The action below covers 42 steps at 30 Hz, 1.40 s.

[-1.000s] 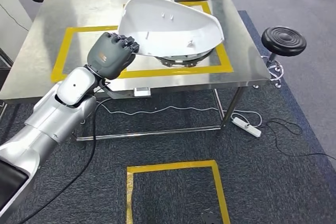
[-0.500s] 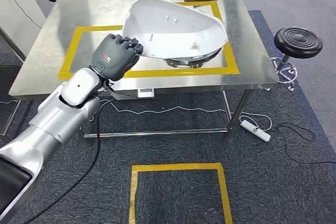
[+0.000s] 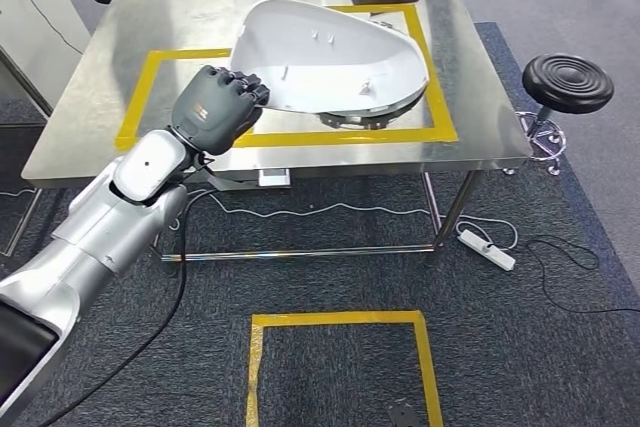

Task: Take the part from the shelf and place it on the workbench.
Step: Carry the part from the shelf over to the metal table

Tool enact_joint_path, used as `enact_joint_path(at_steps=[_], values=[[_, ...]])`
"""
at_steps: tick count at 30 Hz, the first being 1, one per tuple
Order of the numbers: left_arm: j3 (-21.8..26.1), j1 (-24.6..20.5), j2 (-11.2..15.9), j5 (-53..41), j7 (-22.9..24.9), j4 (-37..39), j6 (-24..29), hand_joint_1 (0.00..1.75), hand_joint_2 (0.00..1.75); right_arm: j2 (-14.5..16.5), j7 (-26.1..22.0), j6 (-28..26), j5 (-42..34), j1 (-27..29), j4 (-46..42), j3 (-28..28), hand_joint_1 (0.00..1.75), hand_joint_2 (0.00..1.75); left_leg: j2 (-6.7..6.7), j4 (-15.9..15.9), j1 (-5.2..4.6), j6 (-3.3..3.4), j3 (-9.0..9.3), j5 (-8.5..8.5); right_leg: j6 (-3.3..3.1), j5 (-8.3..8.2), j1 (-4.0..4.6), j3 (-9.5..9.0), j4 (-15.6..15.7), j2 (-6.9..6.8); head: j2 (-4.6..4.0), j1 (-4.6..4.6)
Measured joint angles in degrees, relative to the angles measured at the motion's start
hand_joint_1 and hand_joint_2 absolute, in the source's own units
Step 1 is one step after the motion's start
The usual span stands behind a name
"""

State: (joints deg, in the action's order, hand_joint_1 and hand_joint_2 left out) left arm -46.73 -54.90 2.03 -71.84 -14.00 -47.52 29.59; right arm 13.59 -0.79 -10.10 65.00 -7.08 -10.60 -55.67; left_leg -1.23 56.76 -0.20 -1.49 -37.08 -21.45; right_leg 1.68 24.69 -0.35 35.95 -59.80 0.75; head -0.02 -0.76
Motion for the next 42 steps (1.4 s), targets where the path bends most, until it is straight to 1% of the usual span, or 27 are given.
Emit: enact_joint_path(at_steps=[8, 12, 14, 16, 17, 18, 19, 20, 21, 22, 23, 24, 25, 26, 27, 29, 30, 32, 33, 34, 35, 36, 37, 38, 39, 40, 42], values=[[-0.06, -0.13, 0.01, -0.15, 0.3, 0.02, -0.92, 1.75, 1.75, 0.0, 0.01, -0.15, 0.01, 0.0, 0.0, 0.0, 0.0, 1.75, 0.0, 0.03, -0.02, 0.11, -0.06, 0.02, 0.21, -0.18, -0.07, -0.15, 0.38, 0.0, 0.0, 0.0], [-0.07, -0.37, 0.11, -0.51, 0.97, -0.04, -1.36, 1.75, 1.75, 0.04, -0.02, -0.34, 0.07, -0.02, 0.0, -0.04, 0.0, 1.75, 0.03, -0.73, -0.18, 1.61, 0.4, -0.03, 0.96, -0.42, -0.38, -0.48, 1.18, 0.0, 0.0, -0.06], [-0.05, -0.59, 0.09, -0.61, 1.2, -0.14, -1.5, 1.75, 1.75, 0.04, -0.11, -0.43, 0.09, -0.02, 0.0, -0.08, 0.0, 1.75, 0.14, -2.61, 0.22, 1.9, 1.66, 0.63, 1.34, 0.55, -0.22, 0.04, -0.15, -0.04, 0.0, 0.07], [-0.09, -0.8, 0.07, -0.67, 1.27, -0.2, -1.61, 1.75, 1.75, 0.04, -0.24, -0.46, 0.06, 0.0, 0.0, -0.19, 0.0, 1.75, 0.24, -3.47, 0.51, 1.94, 2.37, 0.94, 1.78, 3.52, -0.3, 2.81, -5.82, -0.12, 0.0, 0.34], [-0.14, -0.79, 0.07, -0.69, 1.28, -0.2, -1.65, 1.75, 1.75, 0.04, -0.28, -0.46, 0.03, -0.08, 0.0, -0.25, 0.0, 1.75, 0.26, -3.44, 0.6, 1.89, 2.4, 0.89, 2.04, 5.07, -0.45, 4.66, -9.44, -0.15, 0.0, 0.44], [-0.2, -0.66, 0.08, -0.71, 1.28, -0.2, -1.69, 1.75, 1.75, 0.03, -0.33, -0.46, 0.03, -0.17, 0.0, -0.3, 0.0, 1.75, 0.25, -3.36, 0.72, 1.74, 2.4, 0.79, 2.35, 5.88, -0.63, 6.06, -12.1, -0.17, 0.0, 0.49], [-0.26, -0.51, 0.1, -0.73, 1.28, -0.2, -1.72, 1.75, 1.75, 0.03, -0.37, -0.47, 0.05, -0.25, 0.0, -0.34, 0.0, 1.75, 0.23, -3.2, 0.92, 1.47, 2.4, 0.63, 2.72, 5.63, -0.83, 6.55, -12.94, -0.2, 0.0, 0.49], [-0.32, -0.37, 0.11, -0.73, 1.28, -0.2, -1.75, 1.75, 1.75, 0.02, -0.33, -0.48, 0.08, -0.3, 0.0, -0.37, 0.0, 1.75, 0.19, -2.89, 1.22, 1.1, 2.41, 0.39, 3.13, 4.31, -1.07, 5.91, -11.55, -0.24, 0.0, 0.49], [-0.36, -0.3, 0.11, -0.73, 1.28, -0.2, -1.76, 1.75, 1.75, 0.0, -0.3, -0.5, 0.11, -0.24, 0.0, -0.42, 0.0, 1.75, 0.13, -2.36, 1.6, 0.6, 2.39, 0.01, 3.62, 2.3, -1.41, 4.28, -8.3, -0.29, 0.0, 0.5], [-0.36, -0.29, 0.13, -0.73, 1.29, -0.2, -1.76, 1.75, 1.75, 0.02, -0.27, -0.51, 0.11, -0.13, 0.01, -0.49, 0.0, 1.75, 0.06, -1.65, 1.89, -0.03, 2.28, -0.51, 4.22, 0.94, -1.65, 2.52, -4.9, -0.14, 0.0, 0.58], [-0.34, -0.31, 0.15, -0.73, 1.31, -0.2, -1.77, 1.75, 1.75, 0.11, -0.25, -0.51, 0.11, -0.01, 0.03, -0.56, 0.0, 1.75, 0.0, -0.74, 2.07, -0.63, 2.03, -1.04, 4.3, 0.09, -1.85, 1.06, -2.19, 0.14, 0.0, 0.81], [-0.33, -0.32, 0.18, -0.73, 1.32, -0.21, -1.77, 1.75, 1.75, 0.19, -0.23, -0.51, 0.11, 0.09, 0.05, -0.66, 0.0, 1.75, -0.04, -0.03, 2.11, -1.11, 1.77, -1.42, 3.98, -0.09, -1.96, 0.26, -0.75, 0.41, 0.0, 0.87], [-0.32, -0.31, 0.2, -0.73, 1.33, -0.22, -1.77, 1.75, 1.75, 0.28, -0.22, -0.5, 0.11, 0.13, 0.07, -0.74, 0.0, 1.75, -0.09, 0.4, 2.02, -1.4, 1.56, -1.62, 3.4, 0.35, -1.9, 0.13, -0.61, 0.71, 0.0, 0.82], [-0.32, -0.28, 0.23, -0.73, 1.34, -0.24, -1.77, 1.75, 1.75, 0.33, -0.22, -0.5, 0.11, 0.15, 0.07, -0.79, 0.0, 1.75, -0.11, 0.58, 2.02, -1.5, 1.46, -1.66, 2.49, 0.43, -1.85, 0.19, -0.8, 0.84, 0.0, 0.72], [-0.33, -0.25, 0.23, -0.73, 1.35, -0.27, -1.76, 1.75, 1.75, 0.33, -0.21, -0.5, 0.1, 0.15, 0.06, -0.83, 0.0, 1.75, -0.11, 0.49, 2.06, -1.6, 1.48, -1.72, 1.83, 0.56, -1.79, 0.26, -1.02, 0.84, 0.0, 0.45], [-0.33, -0.28, 0.22, -0.73, 1.36, -0.32, -1.76, 1.75, 1.75, 0.33, -0.23, -0.51, 0.11, 0.14, 0.05, -0.86, 0.0, 1.75, 0.21, 2.05, 2.13, -1.76, 0.82, -2.86, 0.9, 0.77, -1.72, 0.06, -1.11, 0.85, 0.0, 0.22], [-0.32, -0.32, 0.22, -0.72, 1.37, -0.34, -1.76, 1.75, 1.75, 0.33, -0.24, -0.52, 0.11, 0.13, 0.04, -0.87, 0.0, 1.75, 0.39, 4.5, 2.07, -1.81, -0.4, -4.12, 0.53, 0.86, -1.72, -0.11, -1.06, 0.83, 0.0, 0.11], [-0.33, -0.3, 0.24, -0.71, 1.39, -0.35, -1.76, 1.75, 1.75, 0.33, -0.25, -0.52, 0.11, 0.16, 0.04, -0.89, 0.0, 1.75, 0.58, 12.21, 1.87, -1.67, -4.62, -7.12, 0.08, 1.1, -1.6, -0.36, -1.0, 0.75, 0.0, -0.02], [-0.33, -0.18, 0.26, -0.7, 1.4, -0.35, -1.76, 1.75, 1.75, 0.33, -0.24, -0.52, 0.11, 0.19, 0.04, -0.9, 0.0, 1.75, 0.58, 15.43, 1.79, -1.51, -6.66, -7.91, -0.08, 1.24, -1.52, -0.47, -1.0, 0.71, 0.0, -0.02], [-0.34, -0.04, 0.27, -0.7, 1.41, -0.35, -1.76, 1.75, 1.75, 0.33, -0.24, -0.52, 0.11, 0.22, 0.04, -0.91, 0.0, 1.75, 0.58, 17.03, 1.7, -1.26, -7.95, -7.68, -0.2, 1.41, -1.41, -0.63, -1.0, 0.69, 0.0, -0.03], [-0.34, 0.07, 0.28, -0.7, 1.41, -0.35, -1.76, 1.75, 1.75, 0.33, -0.25, -0.52, 0.11, 0.24, 0.04, -0.92, 0.0, 1.75, 0.58, 16.51, 1.57, -0.91, -8.18, -6.35, -0.25, 1.59, -1.33, -0.85, -1.0, 0.69, 0.0, -0.03], [-0.33, 0.1, 0.29, -0.7, 1.41, -0.35, -1.76, 1.75, 1.75, 0.33, -0.25, -0.52, 0.11, 0.24, 0.03, -0.93, 0.0, 1.75, 0.59, 14.01, 1.37, -0.46, -7.36, -4.17, -0.23, 1.81, -1.27, -1.13, -1.0, 0.71, 0.0, -0.05], [-0.31, 0.05, 0.31, -0.7, 1.41, -0.35, -1.76, 1.75, 1.75, 0.33, -0.25, -0.52, 0.11, 0.23, 0.03, -0.94, 0.0, 1.75, 0.62, 10.3, 1.1, 0.07, -5.87, -1.68, -0.11, 2.06, -1.23, -1.42, -0.97, 0.72, 0.0, -0.08], [-0.28, -0.06, 0.34, -0.7, 1.42, -0.35, -1.76, 1.75, 1.75, 0.33, -0.25, -0.52, 0.11, 0.22, 0.02, -0.96, 0.0, 1.75, 0.67, 6.72, 0.79, 0.51, -4.23, 0.0, 0.13, 2.34, -1.09, -1.64, -0.99, 0.73, 0.0, -0.11], [-0.27, -0.16, 0.33, -0.7, 1.43, -0.35, -1.76, 1.75, 1.75, 0.34, -0.25, -0.52, 0.11, 0.2, 0.02, -0.97, 0.0, 1.75, 0.73, 3.86, 0.54, 0.68, -2.9, 0.81, 0.41, 2.59, -0.98, -1.75, -0.98, 0.7, 0.0, -0.13], [-0.28, -0.2, 0.29, -0.7, 1.44, -0.35, -1.76, 1.75, 1.75, 0.34, -0.26, -0.52, 0.11, 0.2, 0.02, -0.98, 0.0, 1.75, 0.76, 2.23, 0.35, 0.7, -2.14, 0.85, 0.71, 2.77, -0.91, -1.82, -0.87, 0.66, 0.0, -0.11], [-0.29, -0.13, 0.22, -0.71, 1.45, -0.36, -1.74, 1.75, 1.75, 0.33, -0.26, -0.53, 0.11, 0.16, 0.02, -1.01, 0.0, 1.75, 0.75, 1.37, 0.29, 0.58, -1.71, 0.12, 1.35, 2.92, -0.9, -2.07, -0.41, 0.53, 0.0, -0.11]])
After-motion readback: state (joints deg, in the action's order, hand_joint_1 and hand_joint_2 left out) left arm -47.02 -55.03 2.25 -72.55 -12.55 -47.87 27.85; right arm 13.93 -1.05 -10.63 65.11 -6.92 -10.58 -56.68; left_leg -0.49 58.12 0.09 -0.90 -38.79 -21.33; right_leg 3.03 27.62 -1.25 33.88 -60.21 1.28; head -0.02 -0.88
